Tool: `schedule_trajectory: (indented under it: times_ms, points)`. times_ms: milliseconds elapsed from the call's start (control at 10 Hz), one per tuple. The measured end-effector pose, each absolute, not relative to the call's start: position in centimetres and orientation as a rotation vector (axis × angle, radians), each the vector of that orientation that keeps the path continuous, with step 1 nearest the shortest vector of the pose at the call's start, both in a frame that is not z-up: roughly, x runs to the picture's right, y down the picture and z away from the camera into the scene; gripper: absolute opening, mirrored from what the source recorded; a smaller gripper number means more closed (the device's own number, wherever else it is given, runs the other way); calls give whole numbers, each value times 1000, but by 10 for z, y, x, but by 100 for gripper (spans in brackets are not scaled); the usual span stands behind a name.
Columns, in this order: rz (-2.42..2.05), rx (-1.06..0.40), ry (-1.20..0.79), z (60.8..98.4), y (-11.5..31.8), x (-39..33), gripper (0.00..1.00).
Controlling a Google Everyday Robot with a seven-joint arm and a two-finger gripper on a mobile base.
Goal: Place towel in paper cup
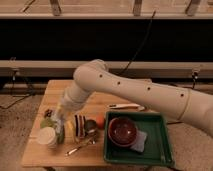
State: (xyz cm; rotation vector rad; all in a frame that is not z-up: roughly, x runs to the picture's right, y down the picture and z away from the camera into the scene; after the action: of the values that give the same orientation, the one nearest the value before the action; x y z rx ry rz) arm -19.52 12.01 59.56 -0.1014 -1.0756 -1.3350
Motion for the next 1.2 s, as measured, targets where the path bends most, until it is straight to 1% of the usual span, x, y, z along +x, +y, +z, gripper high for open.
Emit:
schedule_trajectory:
  times_ms: [200,600,900,1200]
  points:
    - [-1389,-103,-1118,581,131,-211,0]
    - [-1459,-101,-1155,566,130,-229,0]
    - [-1485,-123,-1153,571,132,-237,0]
    - [-1497,-174,-1162,588,142,-250,0]
